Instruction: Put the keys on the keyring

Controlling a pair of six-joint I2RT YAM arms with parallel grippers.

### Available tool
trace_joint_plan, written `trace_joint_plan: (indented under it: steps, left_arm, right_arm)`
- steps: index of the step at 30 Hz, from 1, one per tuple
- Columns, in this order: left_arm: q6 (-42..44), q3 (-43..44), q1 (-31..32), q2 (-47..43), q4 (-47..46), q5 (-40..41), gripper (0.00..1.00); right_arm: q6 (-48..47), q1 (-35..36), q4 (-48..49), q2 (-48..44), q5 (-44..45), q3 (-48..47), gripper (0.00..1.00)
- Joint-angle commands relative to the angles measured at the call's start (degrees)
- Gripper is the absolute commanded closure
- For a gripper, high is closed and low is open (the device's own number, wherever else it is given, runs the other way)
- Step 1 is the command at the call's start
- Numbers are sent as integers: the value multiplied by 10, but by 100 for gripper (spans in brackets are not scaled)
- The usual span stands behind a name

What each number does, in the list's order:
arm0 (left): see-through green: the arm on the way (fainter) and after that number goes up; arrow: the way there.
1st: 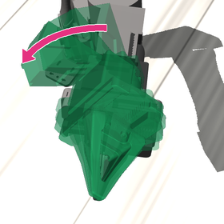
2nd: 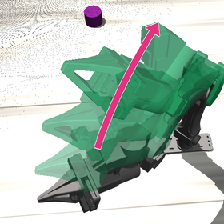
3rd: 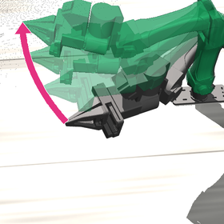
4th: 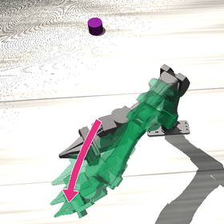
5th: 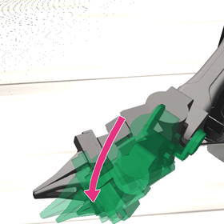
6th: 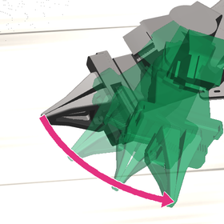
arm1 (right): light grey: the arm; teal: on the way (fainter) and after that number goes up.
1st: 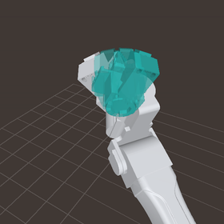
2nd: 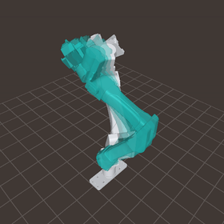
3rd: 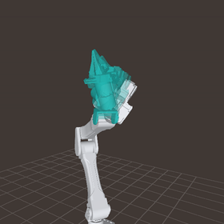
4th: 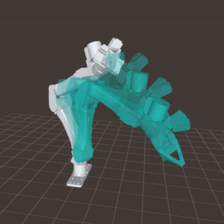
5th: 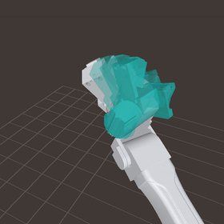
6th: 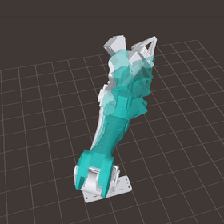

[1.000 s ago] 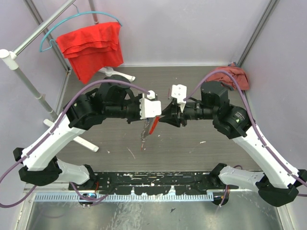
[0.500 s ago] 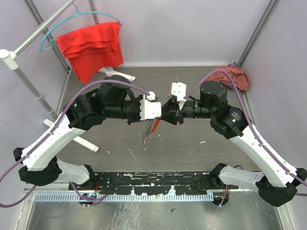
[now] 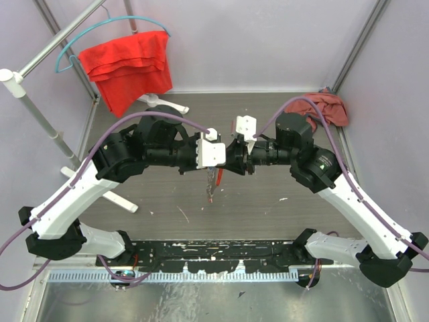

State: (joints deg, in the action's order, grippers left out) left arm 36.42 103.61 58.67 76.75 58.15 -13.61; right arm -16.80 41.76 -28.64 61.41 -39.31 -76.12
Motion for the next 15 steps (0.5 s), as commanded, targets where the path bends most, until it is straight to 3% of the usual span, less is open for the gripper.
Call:
trace_joint_plan:
  steps: [1, 11, 15]
  left_arm:
    - [3, 0, 3, -16, -33, -13, 100]
    - [4, 1, 4, -15, -33, -22, 100]
    - [4, 1, 4, -15, -34, -22, 100]
  right_arm:
    - [2, 0, 28, 3, -11, -1, 71]
    - [4, -1, 37, 4, -8, -2, 78]
    - [3, 0, 37, 5, -7, -6, 97]
